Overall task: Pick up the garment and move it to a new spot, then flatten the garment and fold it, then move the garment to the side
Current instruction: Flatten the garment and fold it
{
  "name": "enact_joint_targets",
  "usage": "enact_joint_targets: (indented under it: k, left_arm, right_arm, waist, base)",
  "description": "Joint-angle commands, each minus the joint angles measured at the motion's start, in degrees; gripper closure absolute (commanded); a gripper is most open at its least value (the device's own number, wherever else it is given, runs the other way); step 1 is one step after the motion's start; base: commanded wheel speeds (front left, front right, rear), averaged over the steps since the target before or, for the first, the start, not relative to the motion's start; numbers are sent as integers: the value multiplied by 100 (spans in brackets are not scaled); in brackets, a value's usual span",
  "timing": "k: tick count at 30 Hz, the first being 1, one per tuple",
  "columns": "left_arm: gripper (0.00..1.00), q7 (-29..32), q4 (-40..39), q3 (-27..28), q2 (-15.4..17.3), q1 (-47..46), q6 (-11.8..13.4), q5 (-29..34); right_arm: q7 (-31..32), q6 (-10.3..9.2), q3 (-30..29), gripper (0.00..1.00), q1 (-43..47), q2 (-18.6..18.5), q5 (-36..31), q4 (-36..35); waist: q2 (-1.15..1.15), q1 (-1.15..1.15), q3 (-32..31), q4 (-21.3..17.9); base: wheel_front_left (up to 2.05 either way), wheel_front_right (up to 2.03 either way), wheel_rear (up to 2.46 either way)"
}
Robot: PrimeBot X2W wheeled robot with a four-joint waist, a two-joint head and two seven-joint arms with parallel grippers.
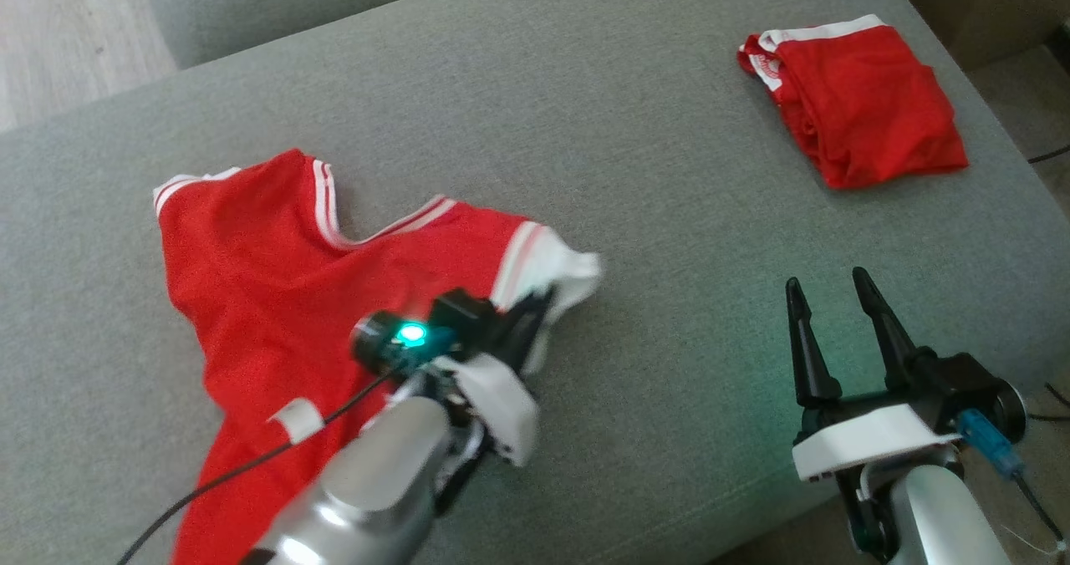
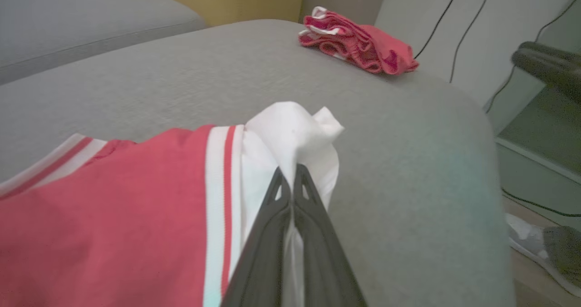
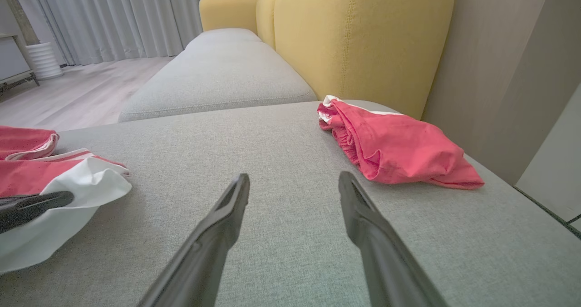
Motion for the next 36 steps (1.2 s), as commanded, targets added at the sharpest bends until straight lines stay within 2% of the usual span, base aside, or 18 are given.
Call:
enact_joint_targets:
  k: [1, 7, 8, 9, 10, 13, 15, 17, 22, 25, 26, 31, 34, 36]
  left_arm:
    - [100, 61, -351, -30, 0, -242, -54, -219]
    - [100, 303, -1367, -891, -1, -244, -80, -1040]
    - [82, 245, -1459, -991, -1, -246, -81, -1108]
    - [20, 188, -1532, -1079, -1, -239, -81, -1176]
    - [0, 151, -1591, -1153, -1, -226, -81, -1259]
    - [0, 16, -1744, -1142, -1, -224, 25, -1525]
    - [0, -98, -1772, -987, 3, -267, 240, -1573]
    - [0, -192, -1822, -787, 159, -304, 500, -1553]
    - [0, -217, -2034, -166, 1015, -126, 1355, -1595]
    - [0, -9, -2244, 146, 1564, 164, 1785, -1760]
    - [0, -9, -2244, 146, 1564, 164, 1785, -1760]
    - [0, 414, -2747, 456, 2252, 827, 2135, -2188]
    - [0, 622, -2979, 556, 2414, 1161, 2170, -2494]
    - [0, 733, -2971, 512, 2517, 1251, 2263, -2477]
  right_arm:
    - [-63, -5, 108, 0, -152, -36, 56, -146]
    - [-63, -5, 82, 0, -151, -36, 112, -151]
    - [-63, -5, 77, 0, -148, -36, 118, -143]
    - [-63, -5, 73, 0, -149, -36, 122, -131]
    - [-63, -5, 72, 0, -153, -36, 129, -124]
    - [-63, -5, 26, 0, -148, -36, 157, -128]
    - [-63, -5, -28, 0, -126, -36, 169, -142]
    - [-63, -5, -82, 0, -93, -36, 177, -152]
    - [-63, -5, -157, 0, -11, -36, 187, -163]
    - [-63, -5, -199, 0, 21, -36, 189, -174]
    - [-63, -5, -199, 0, 21, -36, 189, -174]
    - [-63, -5, -206, 0, 46, -36, 158, -170]
    - [-63, -5, -227, 0, 46, -36, 134, -179]
    - [-63, -5, -204, 0, 26, -36, 112, -167]
  waist:
    - [0, 0, -14, -32]
    - [0, 0, 31, -124]
    - [0, 0, 45, -134]
    - [0, 0, 56, -142]
    - [0, 0, 66, -148]
    - [0, 0, 83, -115]
    - [0, 0, 74, -55]
    - [0, 0, 48, 26]
    - [0, 0, -55, 262]
    - [0, 0, -107, 397]
    - [0, 0, -107, 397]
    - [0, 0, -136, 574]
    - [0, 0, -120, 665]
    - [0, 0, -110, 692]
  base:
    - [0, 0, 0]
    - [0, 0, 0]
    - [0, 0, 0]
    - [0, 0, 0]
    - [0, 0, 0]
    - [0, 0, 0]
    - [0, 0, 0]
    - [0, 0, 0]
    - [0, 0, 0]
    - [0, 0, 0]
    - [0, 0, 0]
    - [0, 0, 0]
    - [0, 0, 0]
    - [0, 0, 0]
